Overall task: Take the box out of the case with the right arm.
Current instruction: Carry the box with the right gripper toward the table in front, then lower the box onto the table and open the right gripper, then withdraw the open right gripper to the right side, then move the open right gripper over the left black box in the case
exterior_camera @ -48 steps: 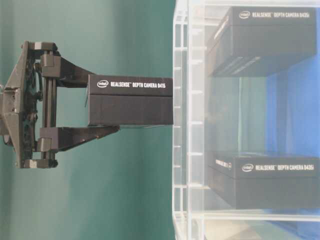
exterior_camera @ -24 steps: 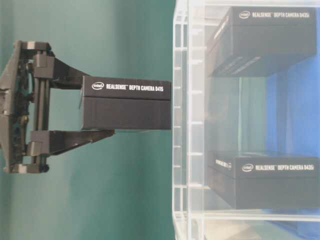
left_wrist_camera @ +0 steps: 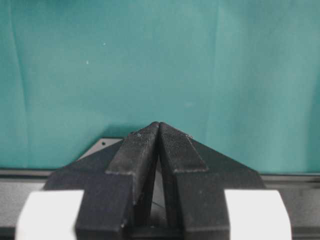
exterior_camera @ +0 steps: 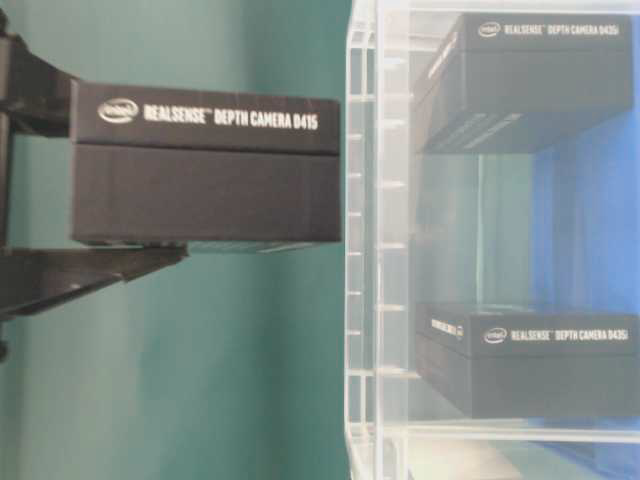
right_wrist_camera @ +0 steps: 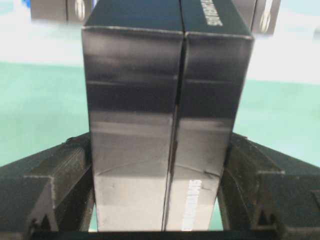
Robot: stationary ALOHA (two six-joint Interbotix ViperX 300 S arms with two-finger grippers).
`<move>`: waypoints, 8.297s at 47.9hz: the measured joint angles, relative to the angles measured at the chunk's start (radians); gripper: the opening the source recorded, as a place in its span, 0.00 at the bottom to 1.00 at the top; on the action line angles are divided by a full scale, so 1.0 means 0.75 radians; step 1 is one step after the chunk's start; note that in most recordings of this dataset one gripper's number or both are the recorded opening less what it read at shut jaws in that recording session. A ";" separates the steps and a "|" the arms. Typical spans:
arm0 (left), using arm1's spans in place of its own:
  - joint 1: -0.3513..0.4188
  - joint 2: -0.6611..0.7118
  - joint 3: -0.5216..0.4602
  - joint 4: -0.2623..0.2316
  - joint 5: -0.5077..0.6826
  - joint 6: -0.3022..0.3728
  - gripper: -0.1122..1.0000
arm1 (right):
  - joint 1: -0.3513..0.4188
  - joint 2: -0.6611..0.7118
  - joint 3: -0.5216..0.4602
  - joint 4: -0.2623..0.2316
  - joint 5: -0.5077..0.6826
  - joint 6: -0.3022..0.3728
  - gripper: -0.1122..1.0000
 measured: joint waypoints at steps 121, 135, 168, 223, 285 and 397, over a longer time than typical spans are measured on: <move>0.000 0.004 -0.010 -0.002 0.002 0.000 0.10 | 0.200 0.008 0.794 0.217 -0.839 0.266 0.82; 0.000 0.004 -0.010 0.000 0.002 0.000 0.10 | 0.198 0.006 0.794 0.215 -0.837 0.266 0.94; 0.000 0.000 -0.016 -0.002 0.002 0.000 0.10 | 0.184 -0.055 0.417 0.072 -0.325 0.252 0.93; 0.000 0.006 -0.035 -0.002 0.006 0.000 0.10 | 0.370 -0.679 1.121 0.055 -0.366 0.501 0.90; 0.000 0.008 -0.041 -0.002 -0.002 0.004 0.10 | -0.231 -1.113 1.409 0.010 -0.350 -0.180 0.89; 0.000 0.010 -0.043 -0.002 0.006 0.000 0.10 | -0.323 0.149 0.102 0.084 -0.599 -0.430 0.89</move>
